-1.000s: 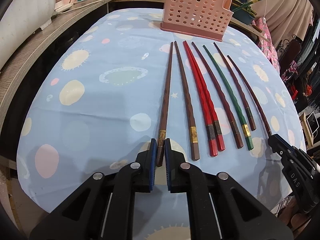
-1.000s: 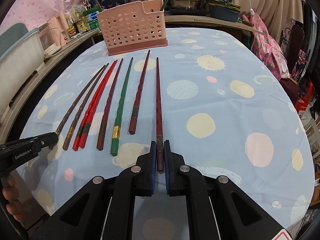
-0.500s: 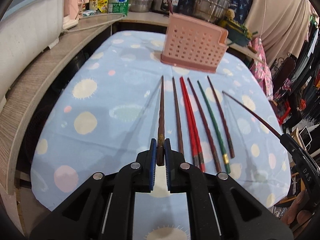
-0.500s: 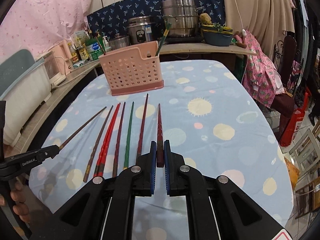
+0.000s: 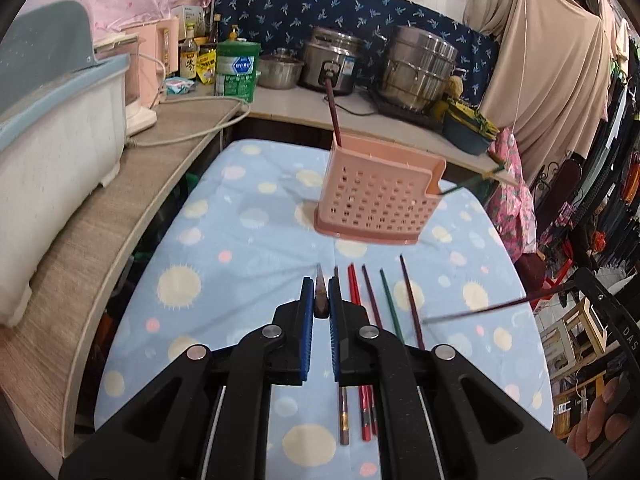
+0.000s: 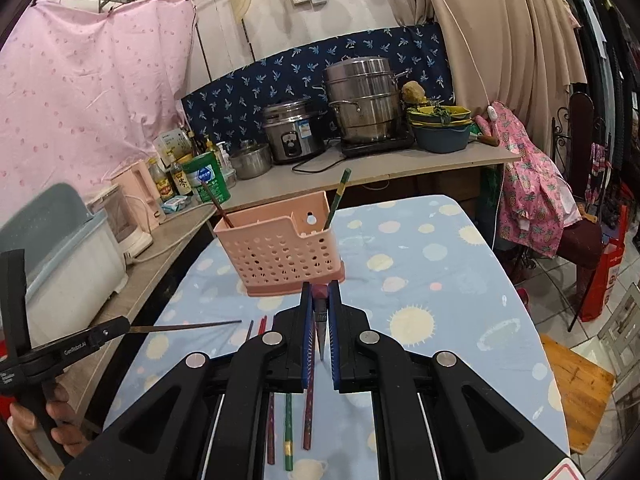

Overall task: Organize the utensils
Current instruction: 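Lift both held chopsticks and carry them over the pink basket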

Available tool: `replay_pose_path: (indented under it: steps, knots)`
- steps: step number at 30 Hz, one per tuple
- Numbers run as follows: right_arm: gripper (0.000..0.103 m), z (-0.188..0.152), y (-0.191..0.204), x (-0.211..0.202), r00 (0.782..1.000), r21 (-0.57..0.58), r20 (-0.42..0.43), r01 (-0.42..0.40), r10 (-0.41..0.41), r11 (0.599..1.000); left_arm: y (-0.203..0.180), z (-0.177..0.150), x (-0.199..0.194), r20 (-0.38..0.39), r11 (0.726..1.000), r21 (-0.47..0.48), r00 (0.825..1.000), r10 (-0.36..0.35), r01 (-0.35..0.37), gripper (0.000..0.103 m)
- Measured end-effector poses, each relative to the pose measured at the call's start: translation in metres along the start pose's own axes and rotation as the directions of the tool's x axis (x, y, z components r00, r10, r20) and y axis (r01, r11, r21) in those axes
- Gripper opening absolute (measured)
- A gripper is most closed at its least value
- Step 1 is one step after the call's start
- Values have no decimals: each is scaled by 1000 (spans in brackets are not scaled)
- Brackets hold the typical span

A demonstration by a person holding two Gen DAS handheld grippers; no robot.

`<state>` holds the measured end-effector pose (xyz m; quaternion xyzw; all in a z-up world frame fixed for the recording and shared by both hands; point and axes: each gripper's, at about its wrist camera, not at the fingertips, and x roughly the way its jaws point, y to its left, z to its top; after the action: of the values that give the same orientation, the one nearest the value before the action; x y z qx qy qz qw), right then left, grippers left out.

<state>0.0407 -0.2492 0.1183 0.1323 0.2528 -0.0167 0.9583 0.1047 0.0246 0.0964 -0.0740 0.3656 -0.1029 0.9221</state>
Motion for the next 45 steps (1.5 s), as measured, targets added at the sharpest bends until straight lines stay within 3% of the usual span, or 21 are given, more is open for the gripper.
replay_pose_path:
  steps: [6, 16, 25, 31, 34, 45]
  knots:
    - [7, 29, -1, 7, 999, 10, 47, -2, 2, 1000, -8, 38, 1, 55, 1000, 12, 998, -5, 4, 7]
    - [7, 88, -7, 18, 988, 97, 134, -94, 80, 991, -28, 103, -10, 146, 998, 31, 987, -64, 60, 7]
    - [7, 161, 8, 36, 955, 114, 263, -170, 136, 979, -46, 179, -27, 305, 997, 23, 949, -78, 75, 7]
    - [7, 189, 18, 68, 947, 115, 292, -174, 134, 978, -54, 217, -20, 391, 999, 13, 919, -53, 52, 7]
    - [7, 190, 21, 92, 955, 118, 268, -166, 130, 979, -53, 223, -5, 389, 999, 4, 920, -41, 43, 7]
    - [7, 154, 21, 161, 986, 121, 121, -132, 117, 984, -37, 205, 60, 282, 1000, -13, 959, -10, 14, 7]
